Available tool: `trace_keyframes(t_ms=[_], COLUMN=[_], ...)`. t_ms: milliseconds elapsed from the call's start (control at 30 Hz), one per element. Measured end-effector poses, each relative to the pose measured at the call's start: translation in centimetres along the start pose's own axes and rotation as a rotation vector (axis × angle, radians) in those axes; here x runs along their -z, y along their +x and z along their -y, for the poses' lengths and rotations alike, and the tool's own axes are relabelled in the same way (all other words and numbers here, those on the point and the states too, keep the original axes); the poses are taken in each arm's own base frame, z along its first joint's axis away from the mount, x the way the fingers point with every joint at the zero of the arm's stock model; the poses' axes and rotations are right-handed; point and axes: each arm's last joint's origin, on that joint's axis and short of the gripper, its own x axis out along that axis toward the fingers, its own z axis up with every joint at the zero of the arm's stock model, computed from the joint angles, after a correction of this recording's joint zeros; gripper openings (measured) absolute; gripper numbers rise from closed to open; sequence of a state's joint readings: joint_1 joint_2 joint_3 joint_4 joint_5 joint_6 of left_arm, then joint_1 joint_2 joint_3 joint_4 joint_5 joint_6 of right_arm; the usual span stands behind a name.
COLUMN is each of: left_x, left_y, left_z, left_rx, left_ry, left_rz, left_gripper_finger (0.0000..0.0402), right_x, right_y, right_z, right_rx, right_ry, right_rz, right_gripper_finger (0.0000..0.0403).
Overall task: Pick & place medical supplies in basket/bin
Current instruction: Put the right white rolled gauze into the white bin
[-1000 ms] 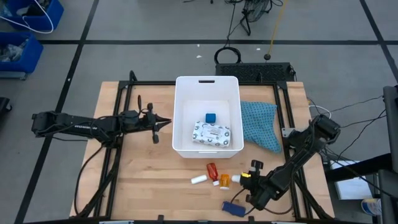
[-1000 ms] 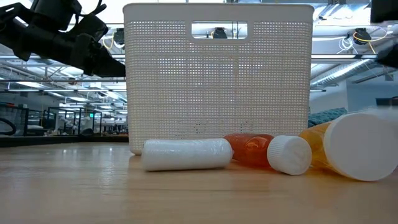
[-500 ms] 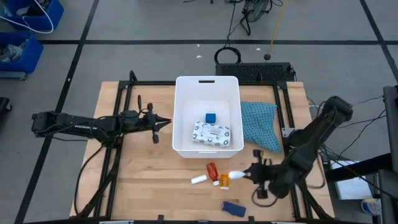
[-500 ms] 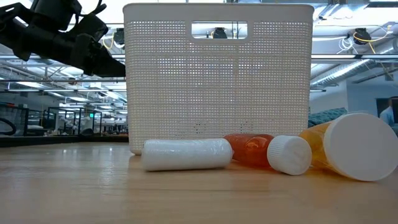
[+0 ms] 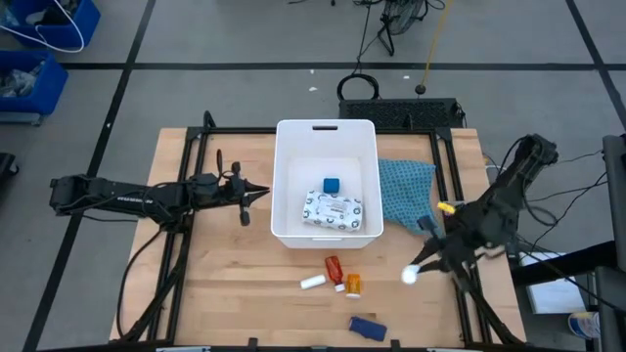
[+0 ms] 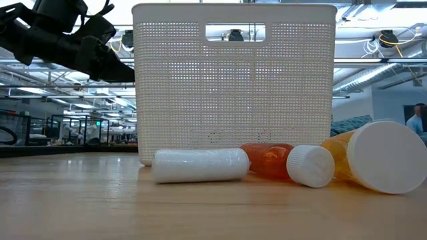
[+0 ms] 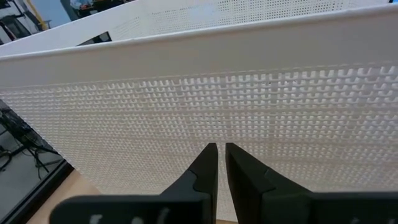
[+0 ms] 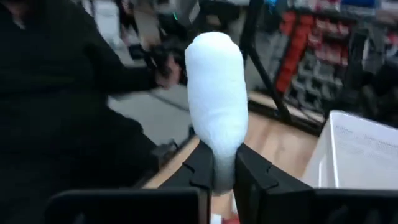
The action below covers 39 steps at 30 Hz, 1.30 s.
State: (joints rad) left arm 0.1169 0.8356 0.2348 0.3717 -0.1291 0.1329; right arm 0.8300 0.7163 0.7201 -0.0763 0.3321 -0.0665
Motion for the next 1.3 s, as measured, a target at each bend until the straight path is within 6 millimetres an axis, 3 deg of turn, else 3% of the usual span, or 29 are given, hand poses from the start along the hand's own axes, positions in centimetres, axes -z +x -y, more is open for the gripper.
trace_keyframes(t_ms=[133, 400, 567, 733, 867, 933, 1133, 1300], left_x=[0.0, 0.0, 0.0, 0.0, 0.0, 0.0, 0.0, 0.0], left_y=[0.0, 0.0, 0.0, 0.0, 0.0, 0.0, 0.0, 0.0], left_z=[0.0, 0.0, 0.0, 0.0, 0.0, 0.0, 0.0, 0.0], left_rx=[0.000, -0.003, -0.004, -0.003, -0.003, -0.003, -0.003, -0.003], left_ry=[0.000, 0.003, 0.003, 0.003, 0.016, 0.016, 0.016, 0.016], left_rz=[0.000, -0.001, -0.001, -0.001, -0.001, -0.001, -0.001, -0.001], left_gripper_finger=[0.0037, 0.0037, 0.0037, 0.0037, 0.0037, 0.0037, 0.0037, 0.0037], right_x=[2.0, 5.8, 7.2, 7.9, 8.5, 8.8, 8.8, 7.2], right_y=[-1.7, -3.2, -4.5, -4.9, -5.0, -4.9, -4.9, -5.2], right_z=[0.8, 1.7, 2.4, 2.8, 3.5, 3.7, 4.3, 4.9], right_rx=[0.007, 0.115, 0.231, 0.296, 0.521, 0.553, 0.618, 0.659], right_ry=[0.029, -0.033, -0.045, -0.072, -0.081, -0.094, -0.047, -0.059], right_rz=[0.026, 0.028, 0.151, 0.160, 0.103, 0.084, 0.098, 0.174], right_gripper_finger=[0.0021, 0.0019, 0.0019, 0.0021, 0.0021, 0.0021, 0.0021, 0.0020])
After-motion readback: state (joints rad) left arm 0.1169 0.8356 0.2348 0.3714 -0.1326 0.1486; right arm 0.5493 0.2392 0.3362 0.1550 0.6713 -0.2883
